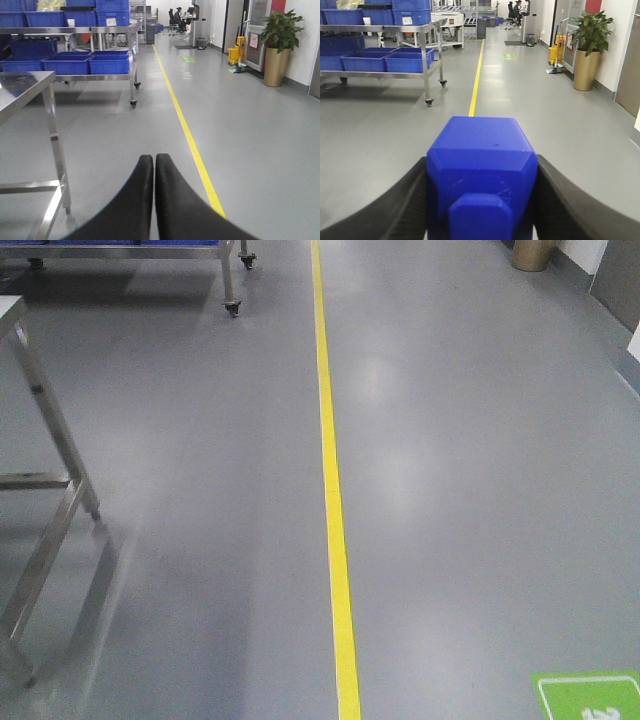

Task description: Pour parts from conveyor to right shelf

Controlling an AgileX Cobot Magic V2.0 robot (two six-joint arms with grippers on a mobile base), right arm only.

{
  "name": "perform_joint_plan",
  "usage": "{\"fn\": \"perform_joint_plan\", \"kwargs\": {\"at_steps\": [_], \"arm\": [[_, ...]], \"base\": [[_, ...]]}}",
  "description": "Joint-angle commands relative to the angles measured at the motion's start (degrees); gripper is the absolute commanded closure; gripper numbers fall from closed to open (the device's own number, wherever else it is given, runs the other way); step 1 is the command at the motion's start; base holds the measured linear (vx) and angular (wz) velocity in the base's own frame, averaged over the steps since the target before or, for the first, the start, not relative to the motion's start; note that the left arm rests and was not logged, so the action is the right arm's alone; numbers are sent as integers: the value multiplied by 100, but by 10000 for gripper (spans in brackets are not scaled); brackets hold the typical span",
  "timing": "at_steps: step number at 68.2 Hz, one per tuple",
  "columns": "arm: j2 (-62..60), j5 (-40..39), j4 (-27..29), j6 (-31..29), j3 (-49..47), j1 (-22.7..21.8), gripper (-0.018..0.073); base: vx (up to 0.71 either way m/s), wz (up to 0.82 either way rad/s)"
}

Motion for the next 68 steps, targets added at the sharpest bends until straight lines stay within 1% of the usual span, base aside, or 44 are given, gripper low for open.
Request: {"fn": "perform_joint_plan", "kwargs": {"at_steps": [1,27,68], "arm": [[54,-491,5,-36,-167,-19,568],[54,-491,5,-36,-167,-19,568],[54,-491,5,-36,-167,-19,568]], "base": [[67,-13],[69,-7],[70,10]]}}
